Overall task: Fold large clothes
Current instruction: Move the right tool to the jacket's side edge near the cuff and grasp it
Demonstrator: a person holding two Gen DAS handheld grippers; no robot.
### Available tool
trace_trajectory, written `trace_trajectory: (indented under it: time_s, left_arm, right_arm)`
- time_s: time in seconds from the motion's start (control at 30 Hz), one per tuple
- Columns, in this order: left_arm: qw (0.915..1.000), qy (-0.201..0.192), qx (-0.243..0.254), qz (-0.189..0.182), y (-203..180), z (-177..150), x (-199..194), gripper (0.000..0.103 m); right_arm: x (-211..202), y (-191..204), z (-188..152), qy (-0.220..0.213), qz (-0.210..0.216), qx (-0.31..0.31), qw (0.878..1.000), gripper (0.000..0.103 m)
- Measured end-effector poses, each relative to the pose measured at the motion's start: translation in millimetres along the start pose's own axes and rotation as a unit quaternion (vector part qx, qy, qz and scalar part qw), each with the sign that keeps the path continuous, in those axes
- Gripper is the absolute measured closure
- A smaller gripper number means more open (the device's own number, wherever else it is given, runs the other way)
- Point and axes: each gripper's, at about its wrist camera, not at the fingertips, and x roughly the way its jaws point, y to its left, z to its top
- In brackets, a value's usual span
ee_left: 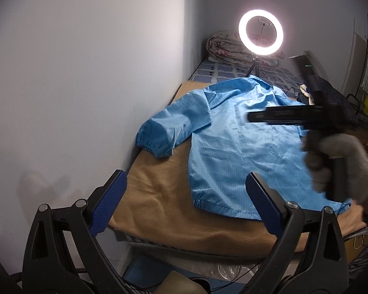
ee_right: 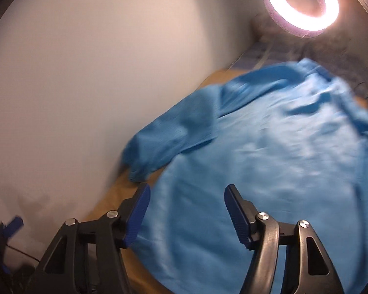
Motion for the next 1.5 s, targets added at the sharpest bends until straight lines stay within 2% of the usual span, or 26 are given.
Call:
trace_trajectory:
  time_s: [0.13, 0.23, 0.3, 0.37, 0.53, 0.73, 0.77, 0.83, 0.87, 0.9, 0.97, 1.0, 1.17, 1.33, 1.4, 1.43, 1.5]
  left_arm:
    - [0.9999, 0.007, -0.013, 0.003, 8, 0, 8, 0.004]
    - [0.9996, 0.010, -0.026, 0.005, 15, -2, 12, 0.004]
    - [0.9995, 0.012, -0.029, -0.002, 18, -3, 15, 0.004]
    - [0.9996, 0.013, -0.026, 0.004, 20, -5, 17, 0.004]
    - [0.9992, 0.025, -0.032, 0.004, 24, -8, 26, 0.004]
    - [0.9982, 0.022, -0.056, 0.001, 37, -6, 30, 0.004]
    - [0.9981, 0.021, -0.058, 0.001, 39, -5, 31, 0.004]
    - [0.9980, 0.023, -0.059, 0.002, 40, -5, 33, 0.004]
    - [0.9979, 0.025, -0.060, 0.002, 40, -5, 34, 0.004]
    - [0.9978, 0.026, -0.060, 0.002, 39, -5, 35, 0.004]
    - [0.9979, 0.027, -0.059, -0.001, 38, -5, 35, 0.004]
    - [0.9979, 0.026, -0.059, 0.000, 38, -4, 36, 0.004]
    - [0.9979, 0.019, -0.063, 0.001, 42, 4, 36, 0.004]
    - [0.9986, 0.010, -0.052, -0.008, 42, 22, 43, 0.004]
    - [0.9989, 0.015, -0.036, -0.026, 36, 32, 52, 0.004]
    - [0.9989, 0.019, -0.029, -0.031, 33, 36, 55, 0.006]
    - [0.9987, 0.024, -0.004, -0.045, 22, 47, 63, 0.020]
  right_arm:
    - [51, 25, 11, 0.032, 0.029, -0.027, 0.999, 0.037]
    - [86, 37, 20, 0.063, 0.057, -0.017, 0.996, 0.036]
    - [111, 42, 27, 0.085, 0.076, -0.009, 0.993, 0.025]
    - [135, 51, 32, 0.104, 0.091, -0.010, 0.990, 0.023]
    - [183, 62, 39, 0.143, 0.081, 0.010, 0.986, 0.023]
    - [214, 72, 36, 0.158, 0.071, 0.026, 0.985, 0.024]
    - [220, 79, 37, 0.158, 0.066, 0.017, 0.985, 0.031]
    - [226, 85, 35, 0.165, 0.057, -0.001, 0.985, 0.057]
    - [229, 88, 34, 0.170, 0.056, -0.008, 0.984, 0.077]
    - [231, 89, 33, 0.175, 0.055, -0.013, 0.983, 0.089]
    - [225, 89, 33, 0.171, 0.060, -0.017, 0.983, 0.100]
    - [220, 87, 34, 0.167, 0.064, -0.014, 0.984, 0.102]
    - [167, 72, 44, 0.127, 0.083, -0.013, 0.988, 0.103]
    - [100, 39, 42, 0.099, 0.082, -0.005, 0.992, 0.103]
    - [80, 32, 34, 0.095, 0.068, -0.014, 0.993, 0.103]
    - [72, 27, 30, 0.095, 0.060, -0.017, 0.994, 0.103]
    - [66, 25, 22, 0.093, 0.049, -0.014, 0.994, 0.103]
